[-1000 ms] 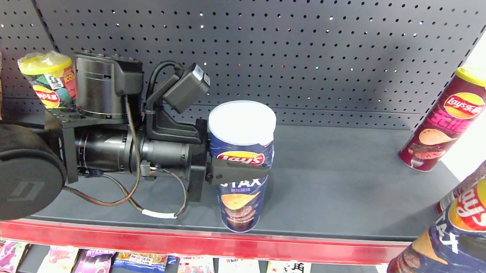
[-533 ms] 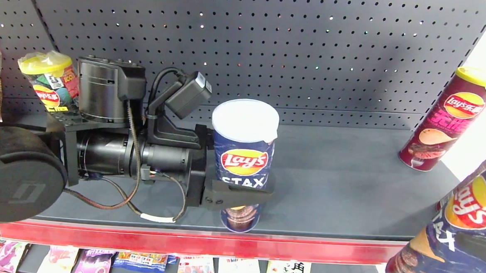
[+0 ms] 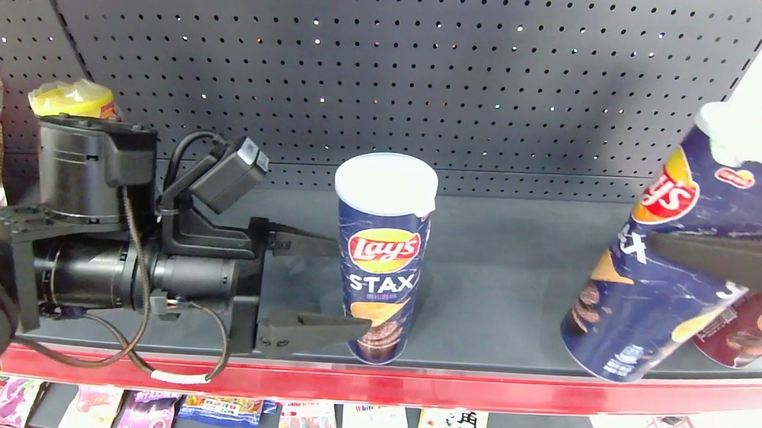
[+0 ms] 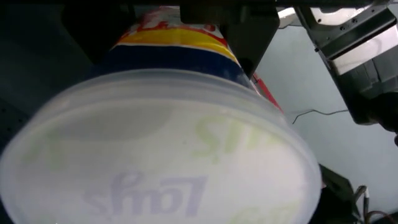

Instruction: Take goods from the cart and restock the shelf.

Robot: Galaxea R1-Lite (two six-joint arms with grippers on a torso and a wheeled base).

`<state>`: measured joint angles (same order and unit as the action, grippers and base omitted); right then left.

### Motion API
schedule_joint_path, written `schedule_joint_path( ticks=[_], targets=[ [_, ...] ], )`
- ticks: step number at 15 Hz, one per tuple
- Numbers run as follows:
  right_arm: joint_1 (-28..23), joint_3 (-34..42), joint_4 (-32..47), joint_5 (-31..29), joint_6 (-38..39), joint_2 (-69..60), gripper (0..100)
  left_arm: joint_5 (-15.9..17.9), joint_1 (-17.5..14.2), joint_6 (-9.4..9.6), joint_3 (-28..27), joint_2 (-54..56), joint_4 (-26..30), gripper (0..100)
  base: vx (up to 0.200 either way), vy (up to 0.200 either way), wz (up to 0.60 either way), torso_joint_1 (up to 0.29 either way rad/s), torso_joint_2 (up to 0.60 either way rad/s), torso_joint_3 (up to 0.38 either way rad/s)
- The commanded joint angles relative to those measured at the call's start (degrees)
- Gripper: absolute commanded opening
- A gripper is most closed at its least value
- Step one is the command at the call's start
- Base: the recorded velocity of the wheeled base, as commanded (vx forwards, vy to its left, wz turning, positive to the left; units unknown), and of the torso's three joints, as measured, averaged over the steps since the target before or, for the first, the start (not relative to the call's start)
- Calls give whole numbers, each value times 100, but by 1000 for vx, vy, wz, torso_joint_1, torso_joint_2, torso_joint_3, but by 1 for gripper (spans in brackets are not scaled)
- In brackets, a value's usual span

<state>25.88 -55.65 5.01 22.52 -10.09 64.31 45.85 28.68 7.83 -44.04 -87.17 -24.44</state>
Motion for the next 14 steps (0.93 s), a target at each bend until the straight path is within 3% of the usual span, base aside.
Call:
schedule_joint_path(
  ticks=[1,3,4,6,9,14],
  targets=[
    [31,-579,-220,7,7,1014,0,-217,-390,0,537,623,-8,100,0,0,0,0,0,0],
    [31,-702,-396,7,7,1357,0,-428,-557,-27,827,895,-8,100,0,0,0,0,0,0],
    [40,-798,-809,7,7,1822,0,-463,-812,-255,1091,1264,-8,100,0,0,0,0,0,0],
    [40,-956,-1538,7,7,2455,0,-603,-1023,-589,1267,1607,-8,100,0,0,0,0,0,0],
    [40,-1563,-2004,-2,69,3264,0,-735,-1075,-888,1566,2038,-8,100,0,0,0,0,0,0],
    [49,-2688,-2004,16,104,4134,0,-955,-1146,-1099,1689,2196,-8,100,0,0,0,0,0,0]
  ],
)
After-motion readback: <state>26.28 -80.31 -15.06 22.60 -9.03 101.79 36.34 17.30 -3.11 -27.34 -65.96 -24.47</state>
